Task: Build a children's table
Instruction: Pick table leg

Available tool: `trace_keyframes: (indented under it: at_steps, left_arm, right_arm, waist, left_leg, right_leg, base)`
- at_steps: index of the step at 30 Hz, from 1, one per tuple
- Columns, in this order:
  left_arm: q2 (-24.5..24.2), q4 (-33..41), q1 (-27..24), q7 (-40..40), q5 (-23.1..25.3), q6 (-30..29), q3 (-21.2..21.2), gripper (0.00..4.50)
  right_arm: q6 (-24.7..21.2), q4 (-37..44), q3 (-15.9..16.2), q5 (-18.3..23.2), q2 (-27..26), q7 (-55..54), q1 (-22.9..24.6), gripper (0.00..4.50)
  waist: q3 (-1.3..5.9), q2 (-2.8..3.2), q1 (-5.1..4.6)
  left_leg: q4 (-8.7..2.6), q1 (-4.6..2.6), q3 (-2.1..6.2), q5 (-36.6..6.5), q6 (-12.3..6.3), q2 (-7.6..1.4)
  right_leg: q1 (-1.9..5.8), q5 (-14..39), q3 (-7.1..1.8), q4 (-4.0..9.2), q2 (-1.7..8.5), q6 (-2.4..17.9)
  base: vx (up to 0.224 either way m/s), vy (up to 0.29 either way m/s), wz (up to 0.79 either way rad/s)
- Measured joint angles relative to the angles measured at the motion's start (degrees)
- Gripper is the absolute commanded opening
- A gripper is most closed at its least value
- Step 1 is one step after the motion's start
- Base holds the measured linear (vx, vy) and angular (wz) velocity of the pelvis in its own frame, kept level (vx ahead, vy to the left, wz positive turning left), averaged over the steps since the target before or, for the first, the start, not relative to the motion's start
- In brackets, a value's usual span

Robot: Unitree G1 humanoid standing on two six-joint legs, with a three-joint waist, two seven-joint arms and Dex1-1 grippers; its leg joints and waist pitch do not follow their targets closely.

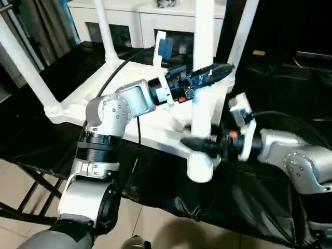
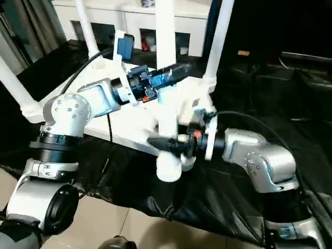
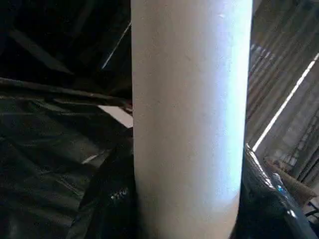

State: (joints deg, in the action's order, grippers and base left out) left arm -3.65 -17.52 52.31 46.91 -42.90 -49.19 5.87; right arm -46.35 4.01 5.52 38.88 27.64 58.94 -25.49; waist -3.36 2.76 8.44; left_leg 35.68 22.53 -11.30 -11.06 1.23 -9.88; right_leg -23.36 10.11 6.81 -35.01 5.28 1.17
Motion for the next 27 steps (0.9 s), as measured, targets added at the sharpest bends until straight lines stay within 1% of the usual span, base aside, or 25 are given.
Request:
trace_keyframes:
  at_steps: [1, 2, 5, 7, 13, 14, 15, 16, 18, 20, 22, 25, 27]
  left_arm:
    - [0.0, 0.0, 0.1, 0.2, -0.2, 0.0, 0.0, 1.79]
    - [0.0, 0.0, 0.1, 0.4, -0.2, 0.0, 0.0, 1.78]
    - [-0.2, 0.0, 0.1, 0.5, -0.2, -0.1, 0.0, 1.78]
    - [-0.2, 0.0, 0.1, 0.7, -0.2, -0.2, 0.1, 1.78]
    - [-0.6, 0.5, 0.1, 1.5, -0.7, -0.6, 0.2, 1.78]
    - [-0.6, 0.5, 0.0, 1.5, -0.7, -0.4, 0.2, 2.13]
    - [-0.6, 0.6, 0.0, 1.5, -0.7, -0.2, 0.2, 2.13]
    - [-0.6, 0.7, 0.0, 1.1, -0.5, 0.3, 0.0, 2.48]
    - [0.0, 1.0, 0.0, 0.4, -0.6, 0.4, 0.4, 2.57]
    - [0.2, 1.7, -0.1, -1.7, -0.1, 0.8, 0.7, 2.65]
    - [0.8, 2.1, 0.0, -6.6, 2.4, 2.0, 0.7, 2.79]
    - [2.2, 3.6, -0.5, -14.0, 5.6, 2.8, 0.5, 2.80]
    - [2.7, 5.1, -1.2, -16.5, 6.1, 2.0, 0.4, 2.80]
  right_arm:
    - [-0.4, 0.0, 0.2, 0.0, 0.1, 0.3, 0.0, 2.78]
    - [-0.5, 0.0, 0.6, 0.0, 0.1, 0.4, 0.0, 2.55]
    - [-0.4, 0.0, 1.6, -0.5, 0.0, 0.5, 0.0, 2.41]
    - [-0.3, 0.0, 1.6, -0.5, 0.0, 0.4, 0.0, 2.15]
    - [-0.4, 0.4, 1.6, -0.5, -1.2, -1.1, 0.0, 1.95]
    - [-0.4, 0.5, 1.6, -0.4, -1.3, -1.3, 0.0, 1.95]
    - [-0.4, 0.5, 1.5, -0.5, -1.5, -1.5, 0.0, 1.95]
    - [-0.3, 0.8, 1.4, -0.5, -1.7, -2.4, 0.2, 1.94]
    - [-0.3, 1.0, 1.3, -1.3, -1.9, -3.7, 0.3, 1.94]
    - [0.1, 1.8, 1.1, -2.4, -2.9, -6.3, 0.7, 1.92]
    - [0.3, 1.9, 0.8, -3.6, -4.2, -9.8, 0.8, 1.91]
    - [0.3, 1.8, 0.1, -5.4, -6.1, -15.0, 0.8, 1.91]
    - [0.3, 1.9, 0.0, -6.0, -6.9, -16.9, 0.8, 1.91]
  waist:
    - [0.01, -0.01, 0.03]
    - [0.01, -0.01, 0.05]
    - [0.01, -0.01, 0.04]
    - [0.01, -0.01, 0.07]
    - [0.01, -0.01, 0.05]
    - [0.01, -0.01, 0.05]
    - [0.01, -0.01, 0.06]
    - [0.01, -0.01, 0.07]
    - [0.01, -0.01, 0.21]
    - [0.01, -0.02, 0.17]
    - [0.01, -0.02, 0.07]
    - [0.02, -0.02, -0.05]
    - [0.02, -0.02, -0.12]
  left_leg:
    - [0.00, 0.00, 0.00, 0.0, 0.00, 0.00]
    - [0.00, 0.00, 0.00, 0.0, 0.00, 0.00]
    - [0.00, 0.00, 0.00, 0.0, 0.00, 0.00]
    - [0.00, 0.00, 0.00, 0.0, 0.00, 0.00]
    - [0.00, -0.01, 0.00, 0.0, 0.01, 0.00]
    - [0.00, 0.00, 0.00, 0.0, 0.01, 0.00]
    - [0.00, 0.00, 0.00, 0.0, 0.01, 0.00]
    - [0.00, -0.01, 0.00, 0.0, 0.02, 0.00]
    - [0.01, 0.00, 0.00, 0.0, 0.03, 0.00]
    - [0.00, 0.00, 0.00, 0.0, 0.04, -0.01]
    - [0.01, -0.02, 0.00, 0.0, 0.08, -0.01]
    - [0.01, -0.02, 0.00, 0.0, 0.10, -0.01]
    - [0.01, -0.02, 0.00, 0.0, 0.11, -0.01]
  right_leg:
    - [0.00, 0.0, 0.00, 0.00, 0.00, 0.0]
    - [0.00, 0.0, 0.00, 0.00, 0.00, 0.0]
    - [0.00, 0.0, 0.00, -0.01, 0.00, 0.0]
    - [0.00, 0.0, 0.00, -0.01, 0.00, 0.0]
    - [0.00, 0.0, 0.00, -0.02, 0.00, 0.0]
    - [0.00, 0.0, 0.00, -0.02, 0.00, 0.0]
    - [0.00, 0.0, 0.00, -0.02, 0.00, 0.0]
    - [0.00, 0.0, 0.00, -0.01, 0.00, 0.0]
    - [0.00, 0.0, 0.00, -0.02, 0.00, 0.0]
    - [0.00, 0.0, 0.00, -0.03, 0.00, 0.0]
    - [0.00, 0.0, 0.00, -0.06, 0.00, 0.0]
    - [0.00, 0.0, 0.00, -0.05, 0.00, 0.0]
    - [0.00, 0.0, 0.00, -0.05, 0.00, 0.0]
  base:
    - [0.000, 0.000, 0.00]
    - [0.000, 0.000, 0.00]
    - [0.000, 0.000, 0.00]
    - [0.000, 0.000, 0.00]
    - [0.000, 0.000, 0.00]
    - [0.000, 0.000, 0.00]
    - [0.000, 0.000, 0.00]
    - [0.000, 0.000, 0.00]
    - [0.000, 0.000, 0.00]
    - [0.000, 0.000, 0.00]
    - [0.000, 0.000, 0.00]
    - [0.000, 0.000, 0.00]
    - [0.000, 0.000, 0.00]
